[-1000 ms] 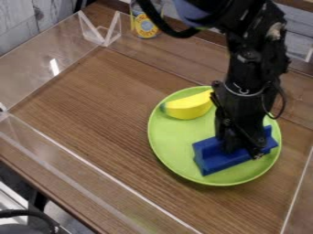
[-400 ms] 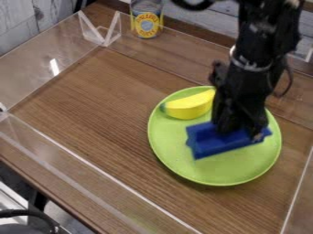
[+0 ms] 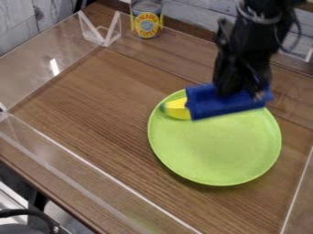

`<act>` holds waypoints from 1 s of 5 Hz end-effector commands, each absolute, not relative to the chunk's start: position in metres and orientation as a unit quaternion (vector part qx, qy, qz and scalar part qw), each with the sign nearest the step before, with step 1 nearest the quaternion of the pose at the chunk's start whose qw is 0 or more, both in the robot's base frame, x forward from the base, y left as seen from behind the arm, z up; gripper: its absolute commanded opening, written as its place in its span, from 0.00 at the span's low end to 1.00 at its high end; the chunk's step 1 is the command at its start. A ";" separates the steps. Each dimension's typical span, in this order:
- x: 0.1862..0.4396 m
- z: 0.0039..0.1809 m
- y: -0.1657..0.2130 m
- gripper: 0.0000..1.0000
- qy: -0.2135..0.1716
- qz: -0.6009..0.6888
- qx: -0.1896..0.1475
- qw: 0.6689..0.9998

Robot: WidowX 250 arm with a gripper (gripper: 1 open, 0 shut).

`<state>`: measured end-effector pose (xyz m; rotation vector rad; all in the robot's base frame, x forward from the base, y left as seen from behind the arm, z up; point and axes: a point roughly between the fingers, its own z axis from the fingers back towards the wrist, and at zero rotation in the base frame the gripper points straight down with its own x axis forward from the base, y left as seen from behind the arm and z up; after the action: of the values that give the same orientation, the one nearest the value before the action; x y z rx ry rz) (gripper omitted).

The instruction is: Remove the blue object from inside the green plate and put it on the table

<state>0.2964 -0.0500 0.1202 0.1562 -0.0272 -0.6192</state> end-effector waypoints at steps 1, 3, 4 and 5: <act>0.310 0.161 -0.026 0.00 -0.065 -0.294 0.100 0.948; 0.307 0.192 0.004 0.00 -0.071 -0.293 0.133 0.944; 0.311 0.194 0.010 0.00 -0.078 -0.292 0.145 0.942; 0.313 0.189 0.015 0.00 -0.086 -0.290 0.153 0.941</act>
<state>0.3141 0.0109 0.1681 0.2889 -0.1108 -0.6091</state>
